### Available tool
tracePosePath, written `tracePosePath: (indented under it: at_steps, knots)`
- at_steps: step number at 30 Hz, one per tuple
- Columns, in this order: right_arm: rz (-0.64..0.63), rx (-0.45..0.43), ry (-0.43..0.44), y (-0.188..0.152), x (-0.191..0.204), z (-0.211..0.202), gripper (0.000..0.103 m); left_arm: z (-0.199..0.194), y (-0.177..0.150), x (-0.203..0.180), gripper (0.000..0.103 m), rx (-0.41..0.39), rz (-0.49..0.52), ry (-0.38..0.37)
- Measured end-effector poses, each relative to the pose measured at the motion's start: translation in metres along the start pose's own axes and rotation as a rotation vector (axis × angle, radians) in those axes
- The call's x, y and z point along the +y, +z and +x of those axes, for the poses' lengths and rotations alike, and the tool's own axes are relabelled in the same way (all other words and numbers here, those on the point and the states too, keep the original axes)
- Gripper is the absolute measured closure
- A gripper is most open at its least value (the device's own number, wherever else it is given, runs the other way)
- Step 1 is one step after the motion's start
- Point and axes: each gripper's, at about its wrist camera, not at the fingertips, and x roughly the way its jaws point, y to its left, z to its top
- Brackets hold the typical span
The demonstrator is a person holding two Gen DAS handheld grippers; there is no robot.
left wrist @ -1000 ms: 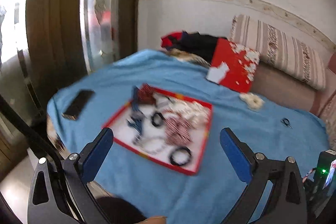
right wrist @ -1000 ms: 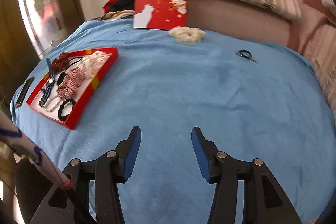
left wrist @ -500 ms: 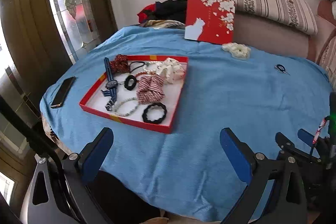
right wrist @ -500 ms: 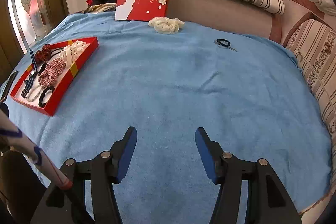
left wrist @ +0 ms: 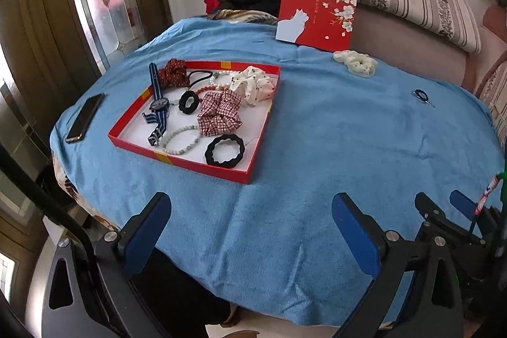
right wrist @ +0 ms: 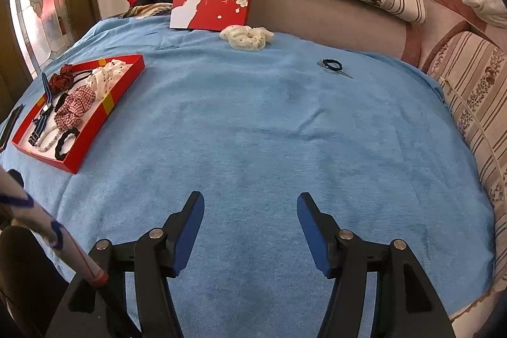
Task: Organize jewelry
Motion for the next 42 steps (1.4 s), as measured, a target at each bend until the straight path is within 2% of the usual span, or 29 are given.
tracePosePath:
  at_steps: [18, 42]
  knots:
    - [-0.090, -0.019, -0.032, 0.010, 0.024, -0.013, 0.034, 0.004, 0.007, 0.025, 0.002, 0.040, -0.081, -0.082]
    - [-0.217, 0.012, -0.033, 0.014, 0.071, -0.011, 0.033, 0.030, 0.001, 0.050, 0.002, 0.108, -0.142, -0.095]
